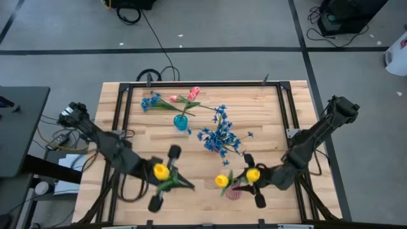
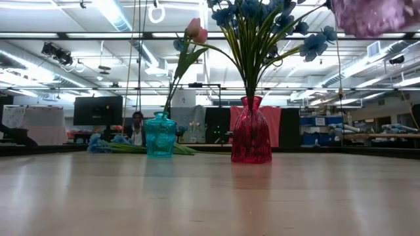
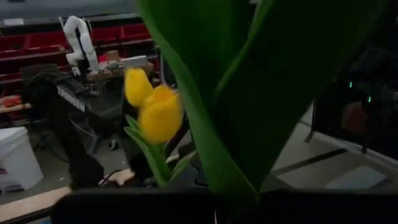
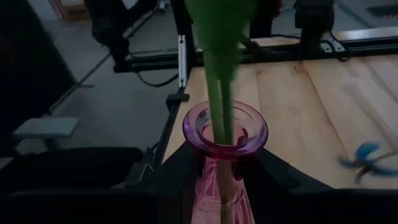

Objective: Sort flowers into vase by color
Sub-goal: Put the yellow flower into the pink vase

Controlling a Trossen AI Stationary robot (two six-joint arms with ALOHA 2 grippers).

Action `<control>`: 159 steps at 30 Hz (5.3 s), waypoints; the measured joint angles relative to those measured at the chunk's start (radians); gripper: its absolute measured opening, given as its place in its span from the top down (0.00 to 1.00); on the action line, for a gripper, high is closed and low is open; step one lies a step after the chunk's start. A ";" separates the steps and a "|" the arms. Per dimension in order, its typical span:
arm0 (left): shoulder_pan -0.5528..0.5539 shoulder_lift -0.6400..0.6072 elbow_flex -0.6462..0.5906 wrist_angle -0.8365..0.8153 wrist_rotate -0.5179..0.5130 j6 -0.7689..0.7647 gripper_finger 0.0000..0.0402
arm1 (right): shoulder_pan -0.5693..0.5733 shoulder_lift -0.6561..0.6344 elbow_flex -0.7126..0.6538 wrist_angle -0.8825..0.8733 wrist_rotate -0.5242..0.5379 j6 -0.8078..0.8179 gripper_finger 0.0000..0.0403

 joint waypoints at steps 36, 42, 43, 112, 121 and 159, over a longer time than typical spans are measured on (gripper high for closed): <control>-0.020 0.354 0.001 0.469 -0.367 0.075 1.00 | 0.064 0.348 -0.132 0.352 0.253 0.023 0.70; -0.019 0.345 0.001 0.544 -0.366 0.116 0.98 | 0.064 0.347 -0.132 0.353 0.253 0.023 0.70; -0.019 0.345 0.001 0.558 -0.365 0.117 0.98 | 0.064 0.347 -0.132 0.356 0.252 0.024 0.70; 0.024 0.583 0.182 0.672 -0.399 0.470 0.99 | -0.006 0.354 -0.131 0.387 0.235 0.076 0.70; 0.010 0.583 0.232 0.586 -0.420 0.445 0.99 | -0.006 0.354 -0.131 0.386 0.234 0.077 0.70; 0.087 0.673 0.151 0.385 -0.388 -0.072 0.99 | 0.018 0.354 -0.132 0.393 0.238 0.069 0.70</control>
